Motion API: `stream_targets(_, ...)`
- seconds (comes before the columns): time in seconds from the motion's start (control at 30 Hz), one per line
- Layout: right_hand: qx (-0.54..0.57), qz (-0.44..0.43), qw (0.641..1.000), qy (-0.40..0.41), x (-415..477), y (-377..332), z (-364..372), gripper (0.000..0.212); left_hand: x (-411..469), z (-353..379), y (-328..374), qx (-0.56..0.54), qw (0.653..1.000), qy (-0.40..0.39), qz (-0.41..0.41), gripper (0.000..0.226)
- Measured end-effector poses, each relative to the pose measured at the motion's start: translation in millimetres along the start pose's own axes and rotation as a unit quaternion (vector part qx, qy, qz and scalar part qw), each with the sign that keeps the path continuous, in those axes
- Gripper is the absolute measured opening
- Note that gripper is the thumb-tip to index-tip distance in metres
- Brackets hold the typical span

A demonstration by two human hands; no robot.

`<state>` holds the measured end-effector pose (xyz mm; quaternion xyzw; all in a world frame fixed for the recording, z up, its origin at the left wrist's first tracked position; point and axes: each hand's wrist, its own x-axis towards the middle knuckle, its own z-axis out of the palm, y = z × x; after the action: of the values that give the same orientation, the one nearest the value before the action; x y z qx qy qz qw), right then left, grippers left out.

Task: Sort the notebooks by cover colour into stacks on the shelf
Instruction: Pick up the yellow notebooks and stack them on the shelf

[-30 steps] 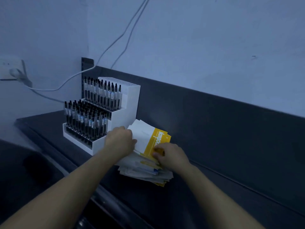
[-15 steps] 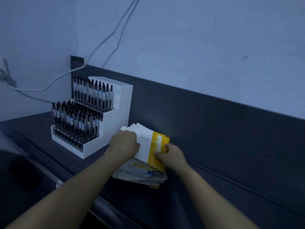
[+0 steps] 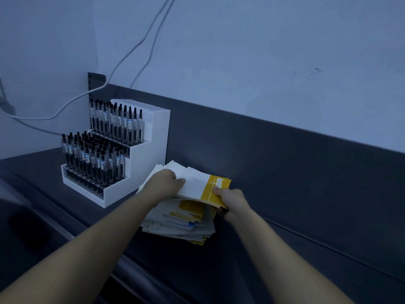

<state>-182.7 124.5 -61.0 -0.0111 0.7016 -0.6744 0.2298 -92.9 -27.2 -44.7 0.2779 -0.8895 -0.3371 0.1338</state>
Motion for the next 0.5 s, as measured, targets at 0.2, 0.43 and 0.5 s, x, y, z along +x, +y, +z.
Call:
stream_targets(0.2, 0.031, 0.032, 0.999, -0.027, -4.0, -8.9, 4.4, 0.014, -3.2, -14.7, 11.5, -0.129, 0.989, -0.035, -0.060, 0.054)
stream_targets(0.43, -0.006, 0.032, 0.999, -0.023, -8.0, -10.9, 6.8, 0.017, -6.6, -18.6, 12.7, -0.203, 0.974, -0.053, -0.087, 0.035)
stream_targets(0.5, -0.019, 0.021, 0.999, -0.019, -11.0, -12.2, 8.7, 0.014, -5.0, -17.5, 9.7, -0.156, 0.985, -0.042, -0.069, 0.038)
